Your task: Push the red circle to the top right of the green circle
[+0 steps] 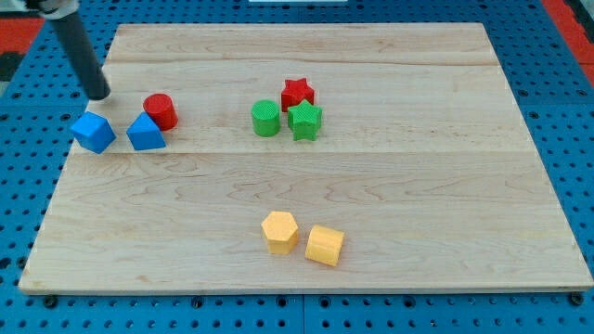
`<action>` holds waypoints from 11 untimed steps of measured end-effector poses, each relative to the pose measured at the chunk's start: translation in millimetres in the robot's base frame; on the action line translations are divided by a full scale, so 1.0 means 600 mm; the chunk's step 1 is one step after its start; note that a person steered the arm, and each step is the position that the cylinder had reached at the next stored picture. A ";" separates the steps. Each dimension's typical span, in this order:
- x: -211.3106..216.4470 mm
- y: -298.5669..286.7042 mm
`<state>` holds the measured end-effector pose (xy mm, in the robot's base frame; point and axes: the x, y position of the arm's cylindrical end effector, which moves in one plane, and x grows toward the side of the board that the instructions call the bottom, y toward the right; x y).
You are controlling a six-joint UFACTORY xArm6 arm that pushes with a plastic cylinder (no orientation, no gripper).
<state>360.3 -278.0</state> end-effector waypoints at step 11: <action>-0.031 0.116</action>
